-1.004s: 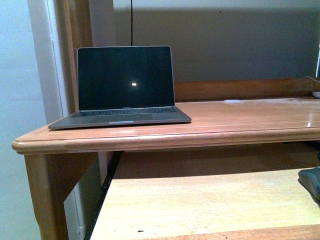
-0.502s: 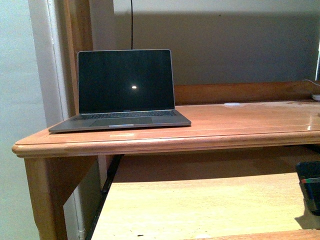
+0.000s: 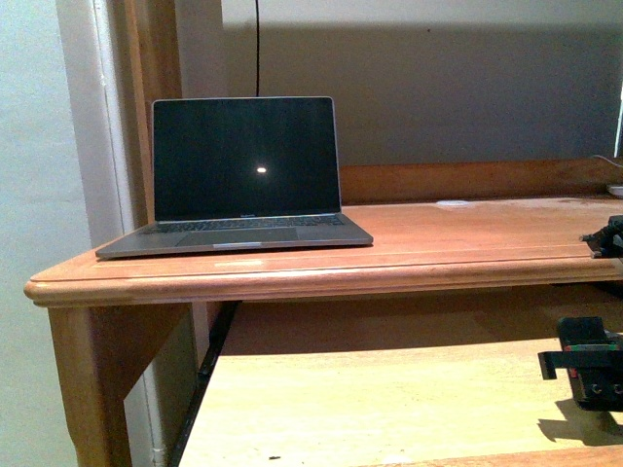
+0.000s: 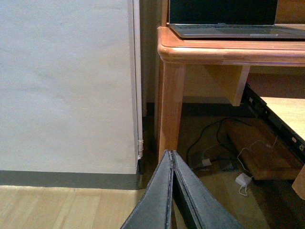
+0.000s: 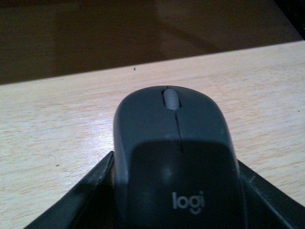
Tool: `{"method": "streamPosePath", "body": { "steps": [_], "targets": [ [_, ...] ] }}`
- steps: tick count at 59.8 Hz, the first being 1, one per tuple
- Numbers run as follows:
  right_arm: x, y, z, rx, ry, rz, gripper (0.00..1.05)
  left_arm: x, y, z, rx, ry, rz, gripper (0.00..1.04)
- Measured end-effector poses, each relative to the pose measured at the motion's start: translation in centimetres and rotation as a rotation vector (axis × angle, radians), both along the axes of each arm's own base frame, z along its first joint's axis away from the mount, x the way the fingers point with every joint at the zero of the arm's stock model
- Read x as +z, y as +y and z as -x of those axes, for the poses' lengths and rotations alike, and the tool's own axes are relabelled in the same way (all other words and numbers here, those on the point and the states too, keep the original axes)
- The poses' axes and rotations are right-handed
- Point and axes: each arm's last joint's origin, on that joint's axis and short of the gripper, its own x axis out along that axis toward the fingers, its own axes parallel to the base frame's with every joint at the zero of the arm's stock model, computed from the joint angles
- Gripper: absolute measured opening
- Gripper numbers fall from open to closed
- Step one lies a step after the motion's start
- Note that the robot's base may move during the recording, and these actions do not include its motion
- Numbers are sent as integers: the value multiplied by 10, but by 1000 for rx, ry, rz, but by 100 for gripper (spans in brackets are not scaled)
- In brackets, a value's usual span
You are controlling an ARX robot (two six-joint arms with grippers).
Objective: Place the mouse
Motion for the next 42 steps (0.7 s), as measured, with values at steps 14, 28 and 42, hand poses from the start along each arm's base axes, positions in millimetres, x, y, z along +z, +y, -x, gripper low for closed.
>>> {"method": "streamPosePath", "body": {
  "steps": [14, 28, 42],
  "targets": [
    [36, -7, 19, -17, -60, 4, 55, 0, 0, 4, 0, 1, 0, 3],
    [131, 38, -8, 26, -282, -1, 55, -3, 0, 15, 0, 7, 0, 3],
    [132, 81, -89, -8, -241, 74, 55, -3, 0, 16, 0, 5, 0, 3]
  ]
}}
